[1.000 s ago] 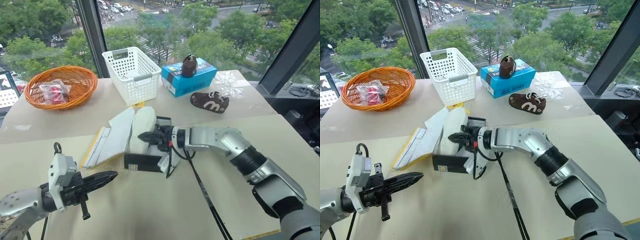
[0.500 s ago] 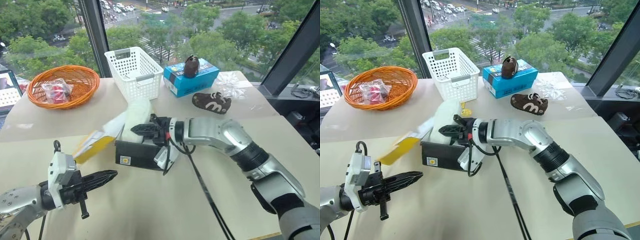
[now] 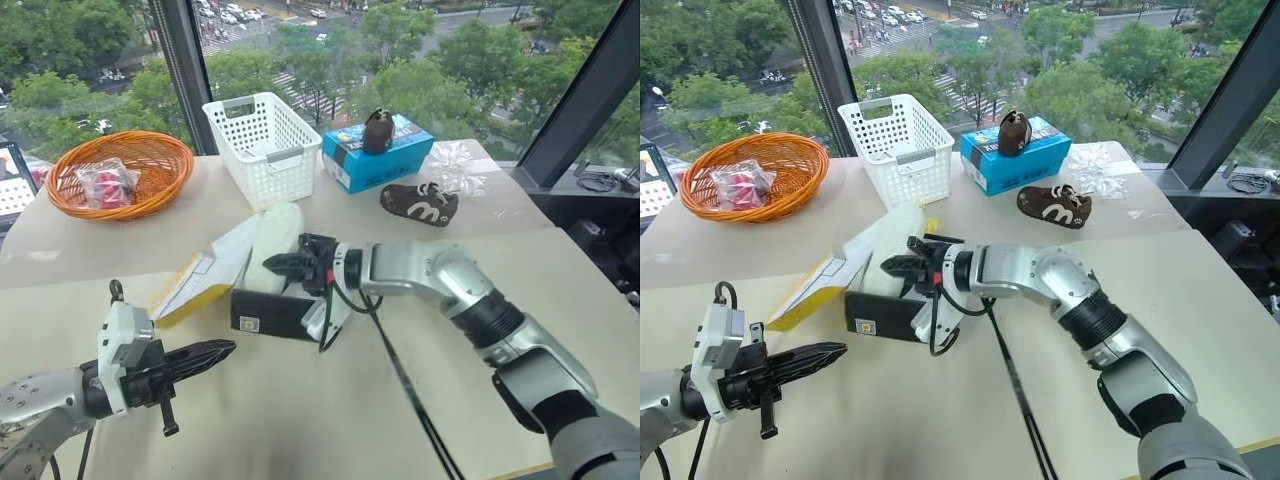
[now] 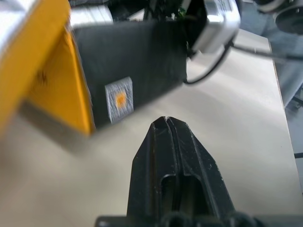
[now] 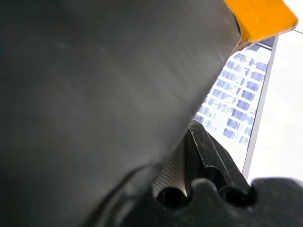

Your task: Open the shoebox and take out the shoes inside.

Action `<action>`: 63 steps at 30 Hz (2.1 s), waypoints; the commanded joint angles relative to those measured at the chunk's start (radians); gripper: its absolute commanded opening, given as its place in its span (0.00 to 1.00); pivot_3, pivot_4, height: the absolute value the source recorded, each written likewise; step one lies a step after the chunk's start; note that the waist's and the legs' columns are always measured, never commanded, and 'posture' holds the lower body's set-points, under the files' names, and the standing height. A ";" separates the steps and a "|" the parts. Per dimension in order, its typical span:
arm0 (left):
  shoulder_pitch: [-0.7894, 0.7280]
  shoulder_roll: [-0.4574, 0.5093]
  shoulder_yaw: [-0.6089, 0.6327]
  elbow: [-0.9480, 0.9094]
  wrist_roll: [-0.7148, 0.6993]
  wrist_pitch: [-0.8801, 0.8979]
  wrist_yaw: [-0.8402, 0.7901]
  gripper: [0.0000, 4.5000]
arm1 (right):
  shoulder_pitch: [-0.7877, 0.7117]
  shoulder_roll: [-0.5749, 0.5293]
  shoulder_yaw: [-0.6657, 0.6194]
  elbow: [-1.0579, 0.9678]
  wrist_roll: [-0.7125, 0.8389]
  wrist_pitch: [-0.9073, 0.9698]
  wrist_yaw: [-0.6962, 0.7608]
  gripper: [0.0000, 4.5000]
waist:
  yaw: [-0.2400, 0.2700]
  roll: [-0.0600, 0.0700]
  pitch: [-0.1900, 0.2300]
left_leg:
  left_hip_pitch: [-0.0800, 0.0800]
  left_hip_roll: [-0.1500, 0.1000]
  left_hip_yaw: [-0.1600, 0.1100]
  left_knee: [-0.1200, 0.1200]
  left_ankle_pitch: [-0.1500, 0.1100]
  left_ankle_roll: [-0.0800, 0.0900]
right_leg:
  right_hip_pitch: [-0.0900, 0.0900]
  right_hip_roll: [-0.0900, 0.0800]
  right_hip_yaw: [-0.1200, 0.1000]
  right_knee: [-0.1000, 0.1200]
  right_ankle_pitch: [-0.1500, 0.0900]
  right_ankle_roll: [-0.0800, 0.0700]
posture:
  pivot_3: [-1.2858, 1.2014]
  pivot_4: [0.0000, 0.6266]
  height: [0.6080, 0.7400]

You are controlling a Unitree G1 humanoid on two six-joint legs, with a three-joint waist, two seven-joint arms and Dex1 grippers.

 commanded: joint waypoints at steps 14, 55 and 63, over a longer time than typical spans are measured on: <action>0.040 -0.020 0.097 -0.077 -0.052 0.008 0.076 0.00 | -0.019 0.022 -0.035 -0.013 0.175 -0.009 0.080 0.83 | 0.001 0.000 0.000 | 0.001 0.000 0.000 0.000 0.000 0.000 | 0.000 0.000 0.000 0.001 0.000 0.000 | 0.52 0.24 0.97; 0.048 -0.036 0.075 -0.099 -0.042 -0.009 0.102 0.00 | -0.589 0.246 0.374 0.950 -0.191 -0.547 -0.257 0.83 | -0.004 0.002 0.001 | 0.003 0.000 0.000 -0.003 0.001 -0.002 | -0.001 -0.002 0.001 0.002 0.000 -0.003 | 0.52 0.24 0.97; 0.053 -0.036 0.074 -0.097 -0.041 -0.012 0.100 0.00 | -0.595 0.254 0.358 0.965 -0.155 -0.561 -0.245 0.53 | -0.004 0.002 0.001 | 0.003 0.000 0.000 -0.003 0.001 -0.002 | -0.001 -0.001 0.000 0.002 0.000 -0.003 | 0.52 0.24 0.97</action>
